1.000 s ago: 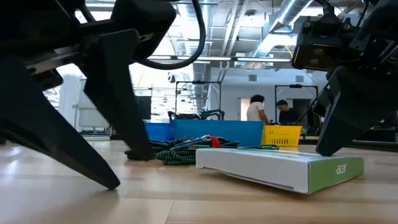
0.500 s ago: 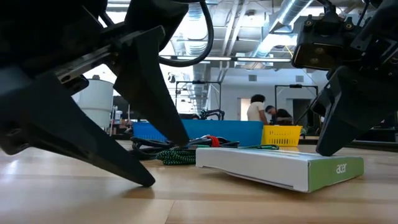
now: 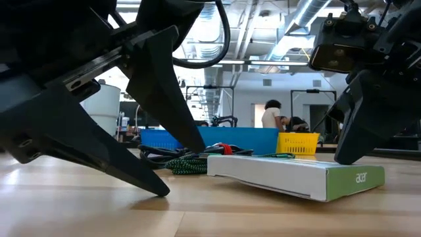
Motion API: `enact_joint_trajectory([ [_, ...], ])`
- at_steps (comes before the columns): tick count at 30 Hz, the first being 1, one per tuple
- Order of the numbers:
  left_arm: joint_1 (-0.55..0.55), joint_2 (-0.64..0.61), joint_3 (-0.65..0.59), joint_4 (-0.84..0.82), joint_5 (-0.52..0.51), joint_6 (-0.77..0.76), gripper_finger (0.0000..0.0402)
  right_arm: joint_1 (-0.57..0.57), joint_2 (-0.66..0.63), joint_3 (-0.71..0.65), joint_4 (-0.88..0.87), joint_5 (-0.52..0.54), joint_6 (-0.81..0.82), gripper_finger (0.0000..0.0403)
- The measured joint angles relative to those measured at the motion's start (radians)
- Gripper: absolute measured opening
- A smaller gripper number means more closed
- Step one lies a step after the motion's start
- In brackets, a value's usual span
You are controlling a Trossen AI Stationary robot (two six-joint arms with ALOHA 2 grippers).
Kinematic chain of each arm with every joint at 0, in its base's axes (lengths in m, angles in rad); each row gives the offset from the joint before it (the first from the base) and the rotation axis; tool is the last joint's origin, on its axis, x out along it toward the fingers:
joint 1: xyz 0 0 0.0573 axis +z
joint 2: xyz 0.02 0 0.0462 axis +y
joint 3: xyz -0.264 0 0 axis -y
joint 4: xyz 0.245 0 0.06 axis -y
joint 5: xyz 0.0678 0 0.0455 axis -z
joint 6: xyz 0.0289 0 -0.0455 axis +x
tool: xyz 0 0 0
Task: Pick and place items into bin
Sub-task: Put the card reader box into the blue basket
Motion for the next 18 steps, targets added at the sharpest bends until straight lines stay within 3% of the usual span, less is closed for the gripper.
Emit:
enact_joint_trajectory([
  [18,0.024,0.0,0.0,0.0,0.001,0.01,0.0159,0.004,-0.004,-0.062,0.108,0.008,0.033,0.0],
])
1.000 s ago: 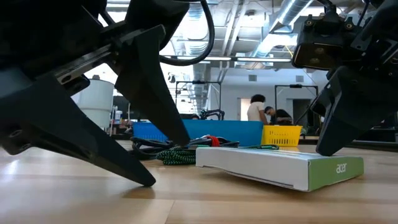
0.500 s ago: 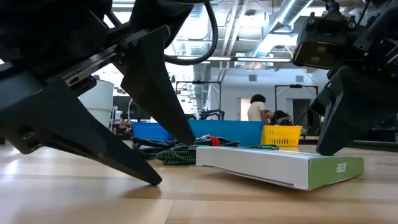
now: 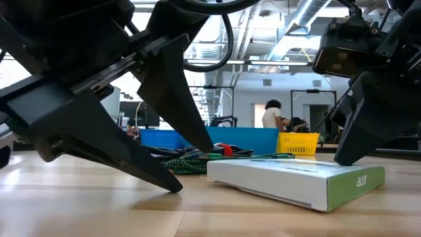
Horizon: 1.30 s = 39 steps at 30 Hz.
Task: Pick and place items into bin
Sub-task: Put the card reader box into the blue basket
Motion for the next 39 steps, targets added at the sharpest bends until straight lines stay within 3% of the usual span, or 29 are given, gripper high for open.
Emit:
enact_joint_trajectory([
  [39,0.071,0.0,-0.001,0.076,0.093,0.128,0.0159,-0.029,-0.002,-0.005,0.001,-0.02,-0.049,0.0],
])
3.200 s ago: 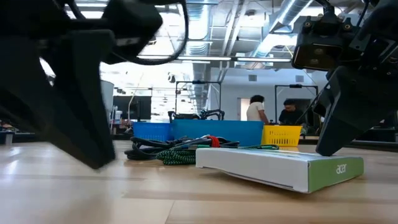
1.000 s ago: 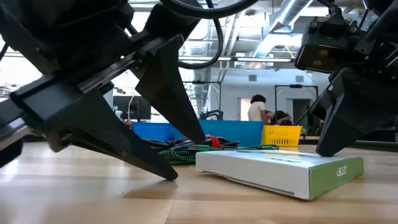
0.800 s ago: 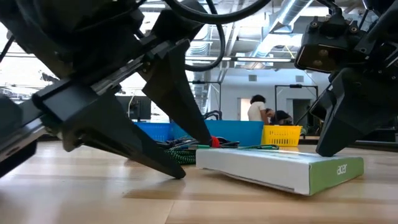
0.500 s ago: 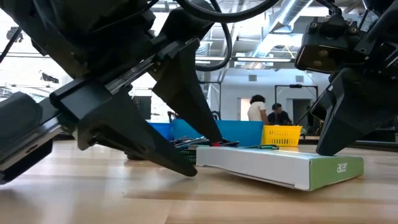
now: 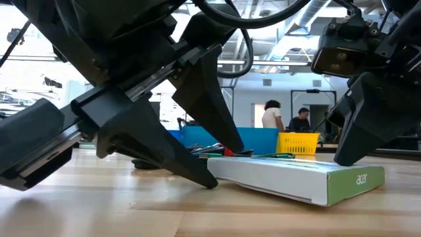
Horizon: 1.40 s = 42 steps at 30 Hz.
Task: Pick and place items into bin
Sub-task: Put the card reader box into the blue basket
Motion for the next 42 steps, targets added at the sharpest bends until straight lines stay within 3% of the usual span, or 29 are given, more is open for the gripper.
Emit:
enact_joint_trajectory([
  [42,0.037,0.01,0.0,0.044,0.038,0.054,0.0159,-0.002,-0.001,-0.004,-0.005,0.013,-0.014,0.0],
])
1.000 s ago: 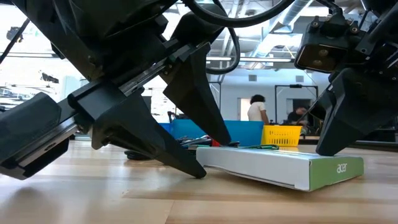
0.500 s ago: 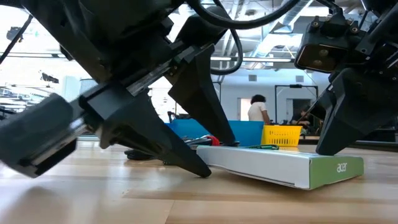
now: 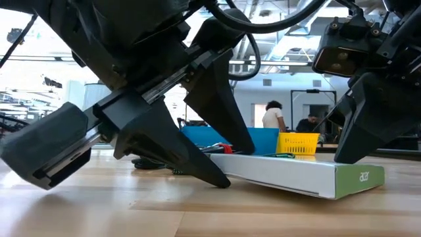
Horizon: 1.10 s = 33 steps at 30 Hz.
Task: Pick and place items into bin
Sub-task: Put the card reader box into the blue basket
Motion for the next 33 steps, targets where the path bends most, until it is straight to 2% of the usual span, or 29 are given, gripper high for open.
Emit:
enact_joint_trajectory([
  [12,0.002,0.045,0.007,0.059,-0.014,-0.011,0.0156,-0.002,0.0,-0.002,0.007,0.002,0.001,0.0],
  [15,0.0,0.046,0.006,0.062,-0.042,-0.011,0.0135,-0.003,0.0,-0.003,0.008,0.002,0.001,0.0],
  [24,-0.008,0.046,0.005,0.06,-0.089,-0.017,0.0036,-0.004,0.0,-0.006,0.018,-0.001,0.003,0.0],
  [33,-0.016,0.049,0.028,0.037,-0.122,-0.012,0.0026,-0.004,0.0,-0.006,0.038,-0.005,0.003,0.0],
])
